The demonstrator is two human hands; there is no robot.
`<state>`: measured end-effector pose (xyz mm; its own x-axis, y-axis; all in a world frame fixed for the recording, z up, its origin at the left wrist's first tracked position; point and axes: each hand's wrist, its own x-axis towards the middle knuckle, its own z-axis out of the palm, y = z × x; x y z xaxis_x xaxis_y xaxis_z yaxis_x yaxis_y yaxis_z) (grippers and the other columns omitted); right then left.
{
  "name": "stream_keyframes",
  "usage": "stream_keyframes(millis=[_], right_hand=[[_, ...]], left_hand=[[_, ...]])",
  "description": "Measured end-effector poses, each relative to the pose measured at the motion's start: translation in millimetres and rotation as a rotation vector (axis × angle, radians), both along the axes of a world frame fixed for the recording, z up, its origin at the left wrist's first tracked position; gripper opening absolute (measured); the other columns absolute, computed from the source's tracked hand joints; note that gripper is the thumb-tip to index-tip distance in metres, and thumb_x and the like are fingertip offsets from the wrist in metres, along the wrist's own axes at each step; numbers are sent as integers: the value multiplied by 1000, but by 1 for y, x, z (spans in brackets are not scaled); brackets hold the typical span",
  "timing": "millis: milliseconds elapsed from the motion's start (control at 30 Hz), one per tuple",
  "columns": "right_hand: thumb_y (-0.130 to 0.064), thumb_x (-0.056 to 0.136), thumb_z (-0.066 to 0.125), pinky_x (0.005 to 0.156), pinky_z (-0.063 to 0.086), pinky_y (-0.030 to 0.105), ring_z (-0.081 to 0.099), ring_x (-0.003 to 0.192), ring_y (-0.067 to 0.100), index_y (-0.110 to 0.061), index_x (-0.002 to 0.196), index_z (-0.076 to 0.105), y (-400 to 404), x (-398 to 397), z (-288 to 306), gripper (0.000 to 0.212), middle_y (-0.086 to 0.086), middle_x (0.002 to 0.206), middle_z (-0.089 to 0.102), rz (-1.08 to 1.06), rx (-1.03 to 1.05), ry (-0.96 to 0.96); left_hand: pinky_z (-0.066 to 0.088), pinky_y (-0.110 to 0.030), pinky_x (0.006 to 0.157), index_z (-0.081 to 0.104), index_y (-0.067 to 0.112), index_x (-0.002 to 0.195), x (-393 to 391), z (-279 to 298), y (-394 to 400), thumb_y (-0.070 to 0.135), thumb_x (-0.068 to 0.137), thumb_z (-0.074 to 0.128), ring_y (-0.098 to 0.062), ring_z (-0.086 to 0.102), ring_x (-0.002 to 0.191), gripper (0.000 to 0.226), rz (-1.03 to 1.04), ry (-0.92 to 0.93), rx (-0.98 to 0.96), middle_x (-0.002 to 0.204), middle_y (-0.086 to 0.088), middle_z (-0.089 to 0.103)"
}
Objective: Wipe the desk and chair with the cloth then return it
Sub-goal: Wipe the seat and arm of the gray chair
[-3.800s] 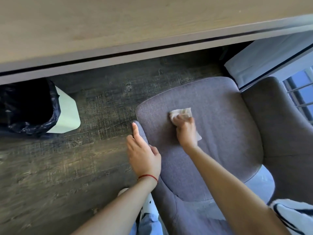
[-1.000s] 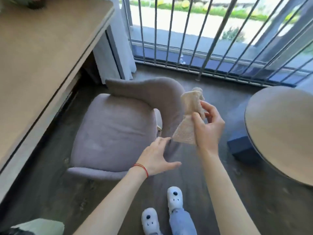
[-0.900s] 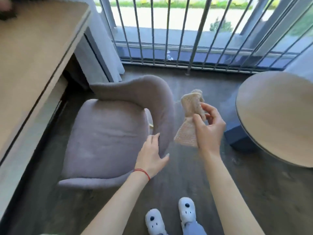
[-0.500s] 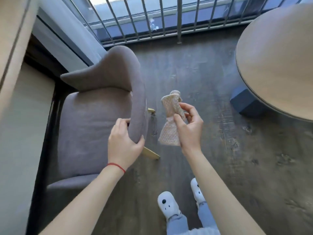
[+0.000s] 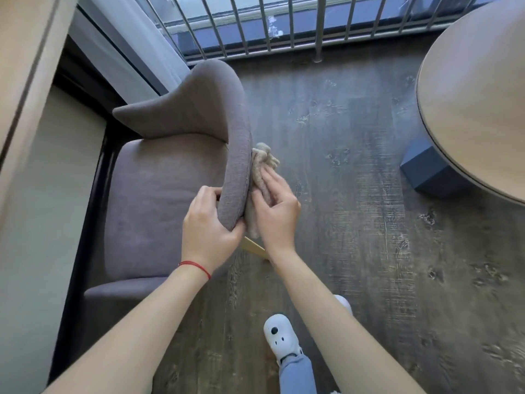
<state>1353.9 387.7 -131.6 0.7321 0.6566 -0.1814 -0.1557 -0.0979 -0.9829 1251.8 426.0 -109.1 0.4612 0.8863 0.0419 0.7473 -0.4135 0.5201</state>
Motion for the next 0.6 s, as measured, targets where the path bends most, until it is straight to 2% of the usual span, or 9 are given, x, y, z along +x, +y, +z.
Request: stream_keyframes(millis=[100, 167, 233, 367, 467, 600], right_hand=[[12, 79, 57, 106, 45, 36, 59, 111, 8, -4, 112, 68, 1, 18, -3, 38, 8, 117, 69, -8, -23, -8], [9, 82, 58, 108, 44, 32, 57, 115, 9, -6, 115, 66, 12, 29, 1, 37, 8, 121, 67, -49, 13, -65], [11, 82, 57, 110, 40, 32, 55, 121, 13, -6, 118, 64, 19, 24, 4, 41, 7, 125, 65, -4, 70, -94], [13, 81, 55, 109, 43, 38, 58, 118, 15, -5, 115, 67, -7, 14, -9, 40, 7, 120, 67, 106, 22, -65], [9, 85, 56, 108, 42, 41, 56, 119, 18, -3, 118, 63, -10, 21, -12, 37, 11, 124, 64, 29, -28, -130], [6, 88, 54, 112, 40, 35, 52, 125, 12, -6, 123, 61, 3, 7, 7, 38, 0, 127, 60, 51, 90, -72]], left_hand=[[33, -19, 60, 49, 16, 89, 0, 2, 0, 25, 69, 67, -15, 51, 78, 28, -16, -8, 16, 86, 2, 52], [32, -19, 59, 48, 17, 88, 1, 2, -1, 34, 69, 61, -13, 49, 78, 28, -22, -16, 8, 85, 3, 51], [33, -22, 60, 48, 17, 88, 1, 3, 0, 39, 68, 58, -12, 48, 77, 31, -22, -26, 1, 86, 3, 50], [35, -20, 63, 49, 15, 89, 1, 3, -1, 29, 68, 65, -12, 49, 78, 30, -13, -40, -13, 86, 3, 51], [32, -14, 60, 49, 16, 89, 1, 3, 0, 27, 67, 65, -10, 48, 77, 29, -16, -45, -17, 86, 4, 50], [36, -23, 63, 48, 19, 88, 2, 4, -1, 25, 67, 66, -11, 48, 77, 29, -7, -63, -24, 86, 5, 50]])
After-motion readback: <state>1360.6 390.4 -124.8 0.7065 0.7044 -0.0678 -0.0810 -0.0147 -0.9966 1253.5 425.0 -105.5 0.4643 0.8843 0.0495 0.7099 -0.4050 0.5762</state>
